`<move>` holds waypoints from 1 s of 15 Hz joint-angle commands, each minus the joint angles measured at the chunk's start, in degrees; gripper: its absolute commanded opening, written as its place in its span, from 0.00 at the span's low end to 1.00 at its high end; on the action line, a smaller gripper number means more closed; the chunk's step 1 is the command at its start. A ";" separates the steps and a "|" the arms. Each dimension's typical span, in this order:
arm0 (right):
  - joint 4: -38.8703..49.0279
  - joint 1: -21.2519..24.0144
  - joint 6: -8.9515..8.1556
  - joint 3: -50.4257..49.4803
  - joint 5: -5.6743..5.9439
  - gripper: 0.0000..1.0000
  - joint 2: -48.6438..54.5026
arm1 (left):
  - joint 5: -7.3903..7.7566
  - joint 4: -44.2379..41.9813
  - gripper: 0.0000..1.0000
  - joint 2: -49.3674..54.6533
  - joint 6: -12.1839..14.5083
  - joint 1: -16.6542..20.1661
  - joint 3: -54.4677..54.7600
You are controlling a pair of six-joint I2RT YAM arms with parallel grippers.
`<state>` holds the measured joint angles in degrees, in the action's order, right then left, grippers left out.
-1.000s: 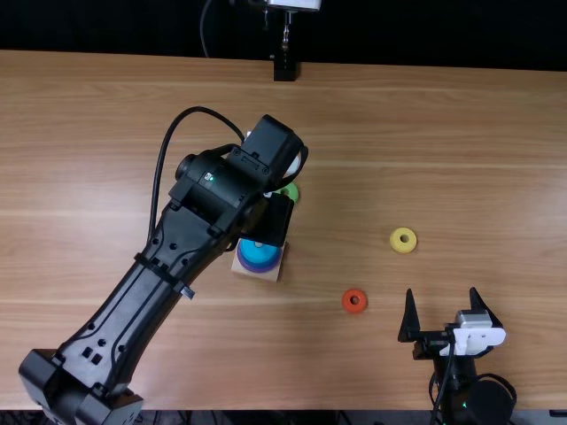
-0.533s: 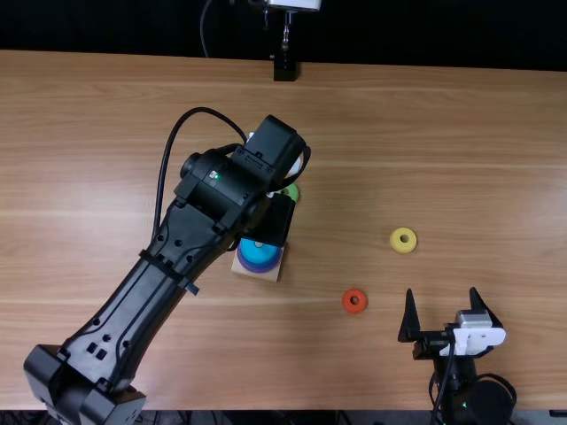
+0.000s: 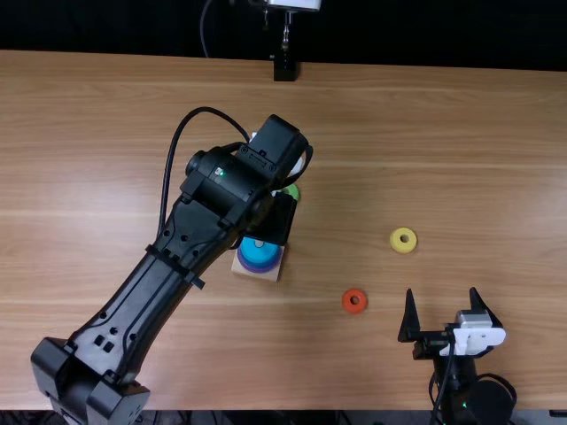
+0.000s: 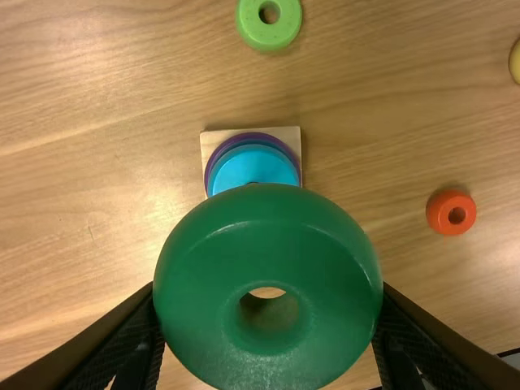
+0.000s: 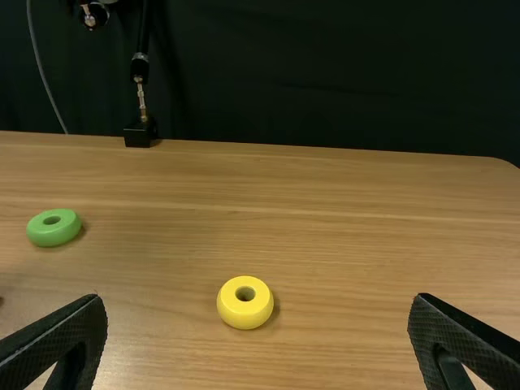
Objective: Build the Hanoi tower: stack the rings onto the peg from bottom to top in this color order: purple, dark blue, light blue, dark green, light green, yellow, orange.
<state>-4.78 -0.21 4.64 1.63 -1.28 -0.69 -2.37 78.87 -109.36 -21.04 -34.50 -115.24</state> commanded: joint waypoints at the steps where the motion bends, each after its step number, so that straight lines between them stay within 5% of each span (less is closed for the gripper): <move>1: -0.24 0.73 0.10 -0.75 0.01 1.00 0.69 | -0.16 -0.09 0.00 -1.82 0.05 0.31 -1.13; 11: -0.24 0.73 0.10 -0.75 0.01 1.00 0.69 | -0.05 0.76 0.00 -1.47 -0.16 1.89 2.83; 15: -0.24 0.73 0.10 -0.75 0.01 1.00 0.69 | 0.89 0.65 0.50 -1.47 -0.16 1.89 3.80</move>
<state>-4.78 -0.21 4.67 1.63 -1.28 -0.69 -1.91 79.35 -110.78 -21.04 -33.26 -112.46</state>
